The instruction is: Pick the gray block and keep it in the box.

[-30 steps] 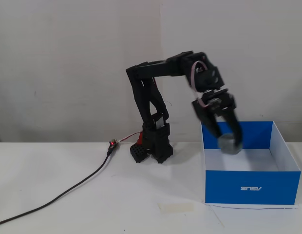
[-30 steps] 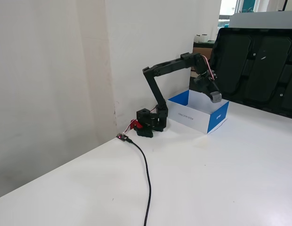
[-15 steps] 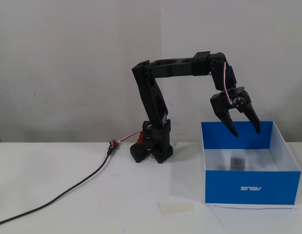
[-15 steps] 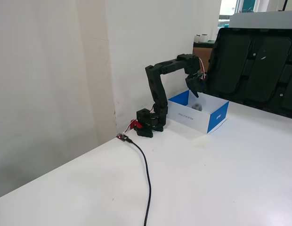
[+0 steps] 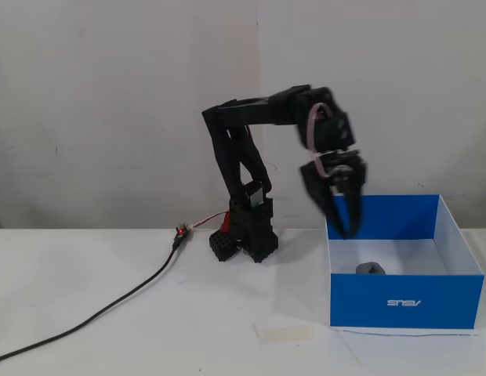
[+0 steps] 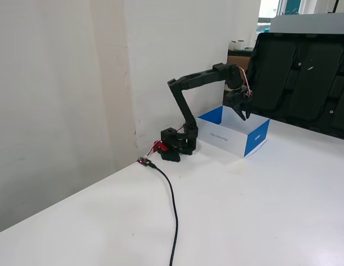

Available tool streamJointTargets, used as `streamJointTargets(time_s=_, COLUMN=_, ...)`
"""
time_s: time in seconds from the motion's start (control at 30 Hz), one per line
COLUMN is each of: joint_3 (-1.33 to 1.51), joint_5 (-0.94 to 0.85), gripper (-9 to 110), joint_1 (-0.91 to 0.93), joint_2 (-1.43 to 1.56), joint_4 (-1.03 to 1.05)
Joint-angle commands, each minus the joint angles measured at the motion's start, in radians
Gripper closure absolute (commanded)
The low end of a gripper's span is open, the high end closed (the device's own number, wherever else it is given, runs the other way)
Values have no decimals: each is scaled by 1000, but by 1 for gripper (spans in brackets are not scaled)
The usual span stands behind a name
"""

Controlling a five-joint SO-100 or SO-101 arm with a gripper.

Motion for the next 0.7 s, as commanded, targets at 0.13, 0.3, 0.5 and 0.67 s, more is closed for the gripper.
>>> streamJointTargets(time_s=0.13, joint_3=298, joint_5=-190, gripper=101, joint_1=390, joint_2=324, joint_4=-189)
streamJointTargets(time_s=0.3, joint_3=471, joint_5=-178, gripper=101, joint_1=620, joint_2=433, joint_4=-348)
streamJointTargets(time_s=0.5, joint_3=689, joint_5=-100, gripper=101, joint_1=861, joint_2=546, joint_4=-538)
streamJointTargets(time_s=0.67, joint_3=824, joint_5=11, gripper=101, joint_1=965, joint_2=592, joint_4=-644)
